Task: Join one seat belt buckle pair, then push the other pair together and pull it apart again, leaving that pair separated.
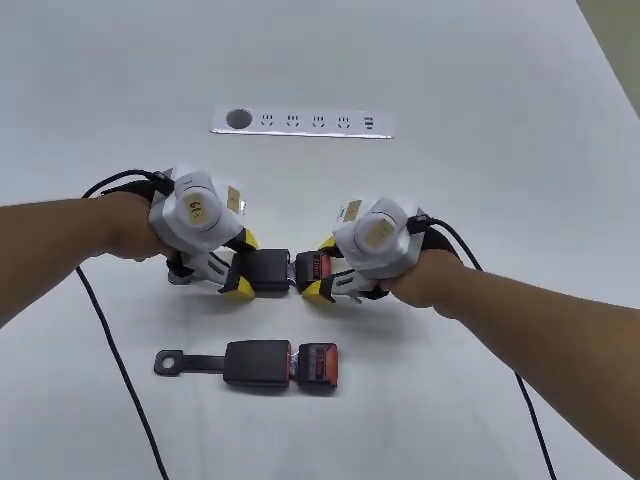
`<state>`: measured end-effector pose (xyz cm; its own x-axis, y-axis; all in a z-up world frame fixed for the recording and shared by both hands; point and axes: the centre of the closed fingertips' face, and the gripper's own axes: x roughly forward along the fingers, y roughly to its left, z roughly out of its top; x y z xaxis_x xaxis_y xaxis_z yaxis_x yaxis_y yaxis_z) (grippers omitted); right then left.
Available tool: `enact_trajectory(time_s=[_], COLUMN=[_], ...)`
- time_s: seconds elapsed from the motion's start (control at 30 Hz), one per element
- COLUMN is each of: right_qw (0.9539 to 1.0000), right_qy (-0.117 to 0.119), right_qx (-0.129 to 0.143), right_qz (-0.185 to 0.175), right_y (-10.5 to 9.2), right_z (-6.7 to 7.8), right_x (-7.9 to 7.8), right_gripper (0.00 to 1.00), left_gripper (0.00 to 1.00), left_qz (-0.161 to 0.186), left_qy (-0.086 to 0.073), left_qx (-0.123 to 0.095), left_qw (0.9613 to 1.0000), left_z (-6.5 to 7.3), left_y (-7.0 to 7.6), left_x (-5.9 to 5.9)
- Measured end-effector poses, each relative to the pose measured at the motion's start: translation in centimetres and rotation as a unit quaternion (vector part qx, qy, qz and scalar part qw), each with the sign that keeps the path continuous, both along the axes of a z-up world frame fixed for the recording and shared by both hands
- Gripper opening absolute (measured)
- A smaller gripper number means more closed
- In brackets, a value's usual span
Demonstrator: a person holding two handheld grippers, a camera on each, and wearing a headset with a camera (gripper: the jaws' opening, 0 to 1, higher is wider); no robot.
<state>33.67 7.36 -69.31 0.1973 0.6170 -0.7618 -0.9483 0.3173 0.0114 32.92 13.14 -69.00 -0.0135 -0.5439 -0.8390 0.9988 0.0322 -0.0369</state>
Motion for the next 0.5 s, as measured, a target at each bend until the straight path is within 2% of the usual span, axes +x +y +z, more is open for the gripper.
enact_trajectory(time_s=[0.5], right_qw=[1.0], right_qy=[-0.002], right_qx=[0.004], right_qz=[0.0], right_y=[0.02], right_z=[0.19], right_x=[-0.11], right_gripper=[0.34], left_gripper=[0.33], left_qz=[0.004], left_qy=[0.0], left_qx=[0.0], left_qw=[1.0], left_z=[0.08], left_y=[0.05], left_x=[-0.14])
